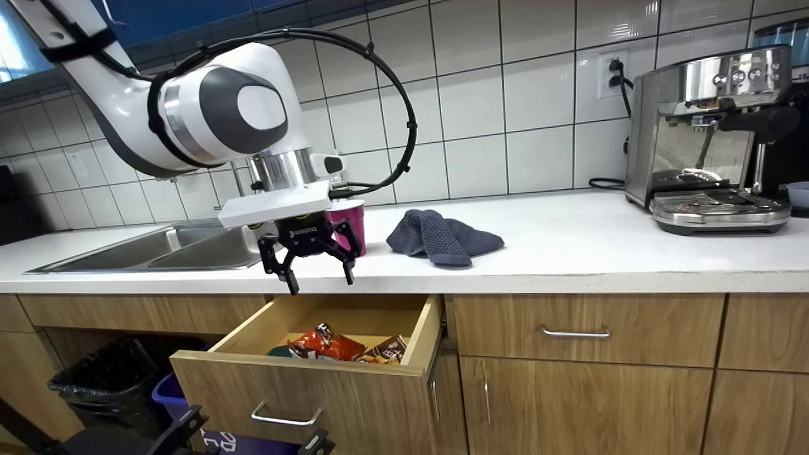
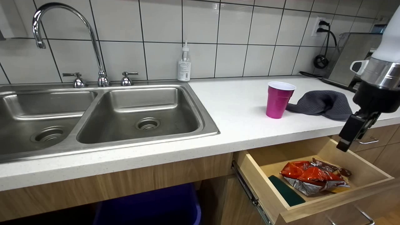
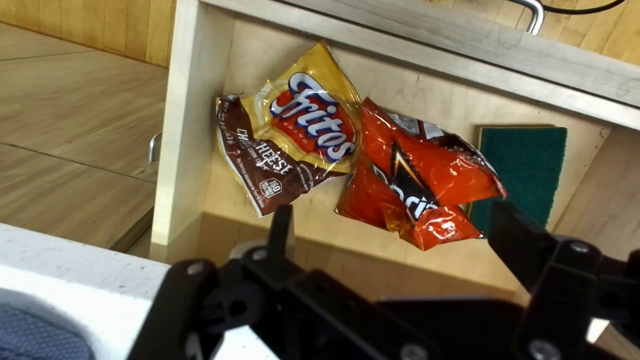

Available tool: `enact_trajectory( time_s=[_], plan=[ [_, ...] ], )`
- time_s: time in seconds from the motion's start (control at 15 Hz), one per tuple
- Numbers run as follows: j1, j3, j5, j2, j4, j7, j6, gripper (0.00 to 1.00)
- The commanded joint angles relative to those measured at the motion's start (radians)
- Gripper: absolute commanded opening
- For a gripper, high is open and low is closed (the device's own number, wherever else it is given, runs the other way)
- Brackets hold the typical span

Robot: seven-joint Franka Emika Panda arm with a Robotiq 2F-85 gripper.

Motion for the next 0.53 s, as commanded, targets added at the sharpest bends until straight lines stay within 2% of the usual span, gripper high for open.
enact_trajectory(
  time_s=[0.0,0.47],
  plan=[
    [-0.017,0.021,0.008,-0.036,0.001,0.033,-0.048,1.0],
    [-0.011,0.019,0.033,-0.074,0.004,0.024,-0.147,1.0]
  ],
)
